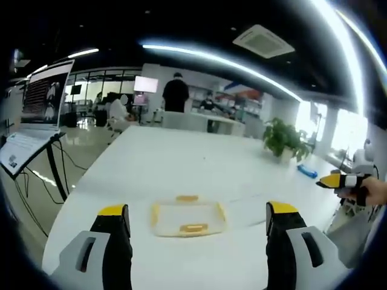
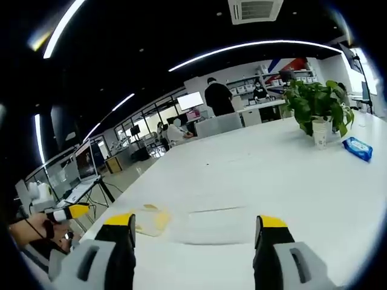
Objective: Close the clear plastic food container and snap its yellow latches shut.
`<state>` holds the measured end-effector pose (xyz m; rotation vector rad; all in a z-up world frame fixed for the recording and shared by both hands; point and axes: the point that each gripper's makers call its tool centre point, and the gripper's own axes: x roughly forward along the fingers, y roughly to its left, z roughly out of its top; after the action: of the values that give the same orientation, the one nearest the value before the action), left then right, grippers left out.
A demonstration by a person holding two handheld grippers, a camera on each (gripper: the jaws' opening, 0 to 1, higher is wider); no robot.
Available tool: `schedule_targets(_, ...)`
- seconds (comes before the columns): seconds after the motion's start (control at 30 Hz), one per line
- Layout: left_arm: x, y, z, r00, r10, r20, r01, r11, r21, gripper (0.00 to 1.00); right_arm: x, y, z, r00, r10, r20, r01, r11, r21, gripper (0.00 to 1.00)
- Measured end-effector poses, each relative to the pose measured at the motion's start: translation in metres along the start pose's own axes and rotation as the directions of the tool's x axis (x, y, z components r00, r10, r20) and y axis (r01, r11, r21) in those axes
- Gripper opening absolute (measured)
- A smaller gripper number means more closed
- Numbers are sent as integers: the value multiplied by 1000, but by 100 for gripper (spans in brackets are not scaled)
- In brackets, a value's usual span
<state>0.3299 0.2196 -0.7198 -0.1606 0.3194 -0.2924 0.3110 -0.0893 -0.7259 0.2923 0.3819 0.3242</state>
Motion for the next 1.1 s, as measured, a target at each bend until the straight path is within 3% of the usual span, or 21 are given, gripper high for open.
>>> schedule_targets(0.1, -1, 2, -1, 1000, 4, -11, -4, 1000, 2, 90, -3, 3, 10, 999, -3, 45, 2, 1000, 18, 81)
schedule_targets(0.47, -7, 6, -13, 999, 14, -53, -13, 999, 33, 87, -9, -4, 5, 1000, -3, 15, 3, 1000, 16, 81)
schedule_targets(0.87, -18, 23, -14, 996, 76, -49, -75, 997, 12, 84, -15, -18, -3, 999, -30, 16, 28, 996, 84, 80)
schedule_targets(1.1, -21, 24, -16, 994, 96, -46, -96, 995, -2, 84, -11, -13, -7, 1000, -1, 1, 1, 996, 87, 80)
